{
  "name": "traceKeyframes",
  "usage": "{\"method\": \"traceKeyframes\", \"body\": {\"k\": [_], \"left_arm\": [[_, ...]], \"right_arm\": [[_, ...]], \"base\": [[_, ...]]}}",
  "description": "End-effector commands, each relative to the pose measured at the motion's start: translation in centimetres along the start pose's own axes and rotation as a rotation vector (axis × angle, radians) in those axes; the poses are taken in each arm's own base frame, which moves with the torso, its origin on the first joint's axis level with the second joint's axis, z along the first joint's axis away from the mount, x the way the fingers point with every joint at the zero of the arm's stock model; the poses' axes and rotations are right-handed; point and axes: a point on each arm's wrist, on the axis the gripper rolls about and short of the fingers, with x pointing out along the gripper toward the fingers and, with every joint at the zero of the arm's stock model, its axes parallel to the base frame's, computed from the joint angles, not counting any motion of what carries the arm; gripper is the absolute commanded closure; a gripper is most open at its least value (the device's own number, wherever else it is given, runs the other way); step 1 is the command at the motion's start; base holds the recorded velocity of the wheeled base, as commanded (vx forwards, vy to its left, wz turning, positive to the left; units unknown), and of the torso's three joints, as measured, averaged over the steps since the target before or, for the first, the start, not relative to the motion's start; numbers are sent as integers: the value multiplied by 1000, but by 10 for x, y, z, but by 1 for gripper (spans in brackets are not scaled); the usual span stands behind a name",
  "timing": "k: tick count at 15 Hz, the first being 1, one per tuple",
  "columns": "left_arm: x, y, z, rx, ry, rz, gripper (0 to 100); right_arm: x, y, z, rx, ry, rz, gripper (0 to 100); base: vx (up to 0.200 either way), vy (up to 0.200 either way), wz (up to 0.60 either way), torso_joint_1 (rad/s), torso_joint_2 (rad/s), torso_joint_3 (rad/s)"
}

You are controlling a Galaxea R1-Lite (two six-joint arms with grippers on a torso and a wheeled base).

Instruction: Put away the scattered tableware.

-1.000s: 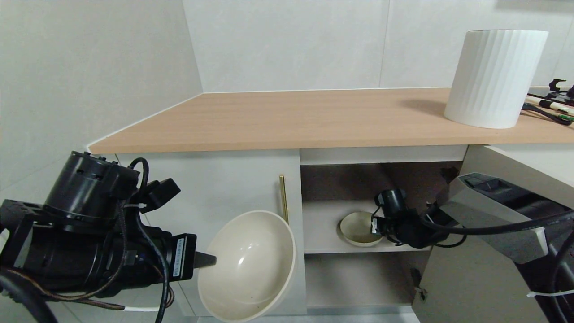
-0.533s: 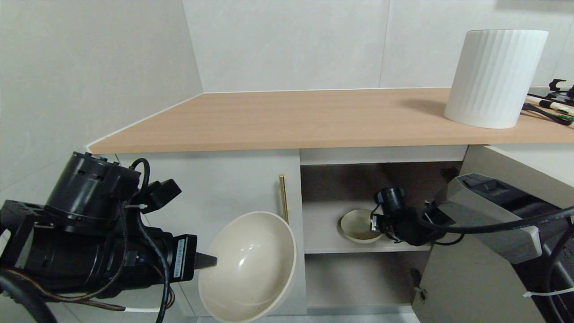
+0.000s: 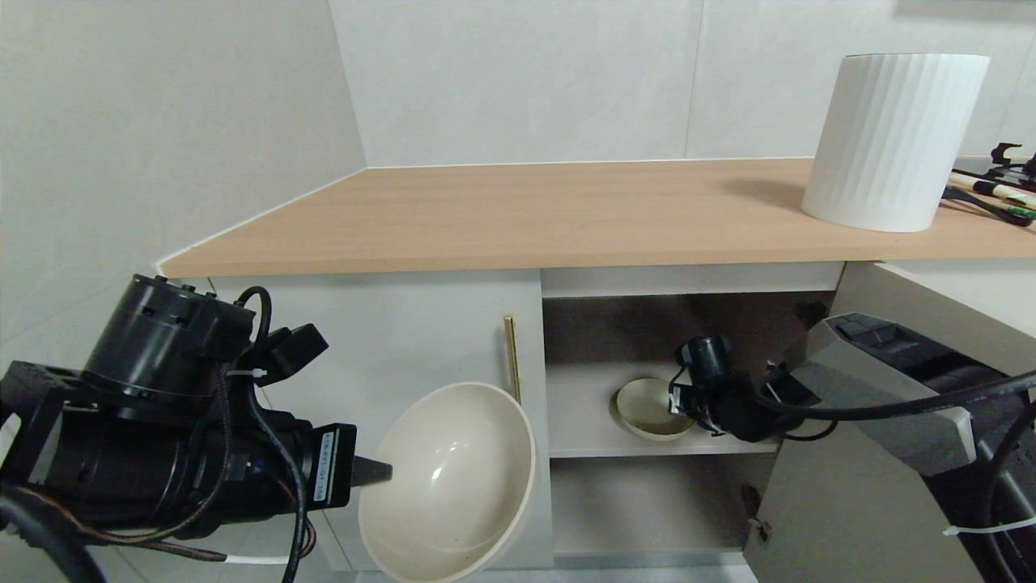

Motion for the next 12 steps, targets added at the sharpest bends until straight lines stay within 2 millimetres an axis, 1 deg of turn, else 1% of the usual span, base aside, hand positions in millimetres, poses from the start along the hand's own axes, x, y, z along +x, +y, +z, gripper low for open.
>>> {"method": "traceKeyframes", "body": {"k": [1, 3, 4, 5, 7, 8, 9, 10, 12], "left_arm": [[0, 0, 0, -1, 1, 1, 100], [2, 0, 0, 0, 3, 6, 100], [3, 1, 0, -1, 7, 10, 100], [3, 1, 1, -2, 4, 12, 100], [2, 0, 2, 2, -3, 8, 100], [4, -2, 4, 6, -1, 7, 100], [9, -5, 3, 17, 15, 7, 100], [17, -11, 1, 41, 33, 32, 100], [38, -19, -1, 82, 43, 131, 100]], "right_arm": [[0, -3, 3, 6, -6, -6, 0], [-6, -6, 10, 14, -16, -8, 0], [-16, -9, 11, 5, 2, -17, 0], [-37, -8, 17, -4, 2, -5, 0], [-90, 7, 18, -52, 8, 74, 0], [-116, 14, 15, -88, 12, 120, 0], [-138, 19, 15, -124, 10, 142, 0], [-168, 24, 19, -158, 33, 167, 0], [-223, 26, 28, -180, 75, 219, 0]], "base": [[0, 0, 0, 0, 0, 0], [0, 0, 0, 0, 0, 0], [0, 0, 0, 0, 0, 0], [0, 0, 0, 0, 0, 0], [0, 0, 0, 0, 0, 0], [0, 0, 0, 0, 0, 0], [0, 0, 0, 0, 0, 0], [0, 0, 0, 0, 0, 0], [0, 0, 0, 0, 0, 0]]}}
